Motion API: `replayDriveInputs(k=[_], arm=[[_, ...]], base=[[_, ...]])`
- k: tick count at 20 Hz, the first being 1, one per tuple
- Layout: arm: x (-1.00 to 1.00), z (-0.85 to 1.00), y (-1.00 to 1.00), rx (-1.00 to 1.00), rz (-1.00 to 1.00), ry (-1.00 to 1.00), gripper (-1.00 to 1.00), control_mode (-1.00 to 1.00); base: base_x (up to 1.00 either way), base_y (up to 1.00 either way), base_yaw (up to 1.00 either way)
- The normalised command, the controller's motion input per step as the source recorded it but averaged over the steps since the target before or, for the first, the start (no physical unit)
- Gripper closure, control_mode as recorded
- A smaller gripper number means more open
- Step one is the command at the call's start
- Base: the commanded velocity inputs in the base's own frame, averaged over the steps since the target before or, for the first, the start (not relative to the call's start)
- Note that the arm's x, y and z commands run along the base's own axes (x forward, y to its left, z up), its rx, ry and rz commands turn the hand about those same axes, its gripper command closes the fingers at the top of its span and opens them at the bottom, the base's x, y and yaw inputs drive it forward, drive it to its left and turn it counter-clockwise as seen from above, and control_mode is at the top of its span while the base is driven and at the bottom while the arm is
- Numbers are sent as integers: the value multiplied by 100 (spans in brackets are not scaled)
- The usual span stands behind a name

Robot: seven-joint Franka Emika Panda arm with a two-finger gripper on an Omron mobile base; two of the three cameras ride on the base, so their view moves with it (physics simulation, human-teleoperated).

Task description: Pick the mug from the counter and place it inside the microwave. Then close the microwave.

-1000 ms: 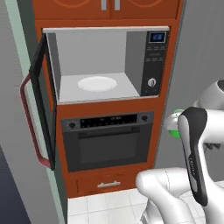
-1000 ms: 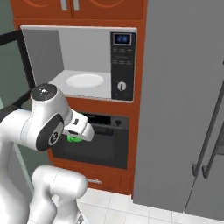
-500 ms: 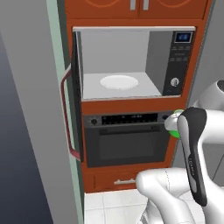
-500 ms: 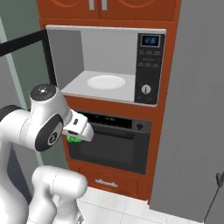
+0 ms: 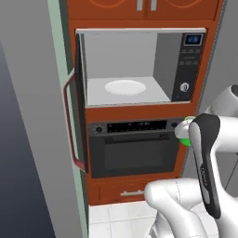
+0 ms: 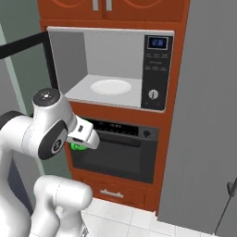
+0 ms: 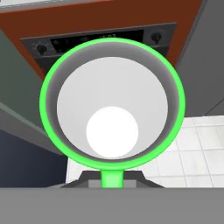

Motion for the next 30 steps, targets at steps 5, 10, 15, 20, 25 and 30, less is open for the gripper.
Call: replayDriveInputs(k=[5, 10, 15, 20, 25, 30], arm=[[0, 0, 0, 0, 0, 0, 100, 100], [0, 0, 0, 0, 0, 0, 100, 100], [0, 0, 0, 0, 0, 0, 100, 100], [0, 0, 0, 0, 0, 0, 100, 100], [0, 0, 0, 0, 0, 0, 100, 100], [0, 0, 0, 0, 0, 0, 100, -100]], base=[[46, 0, -16], [54, 6, -13], [6, 5, -3], [0, 0, 0], [0, 0, 0], [0, 0, 0]])
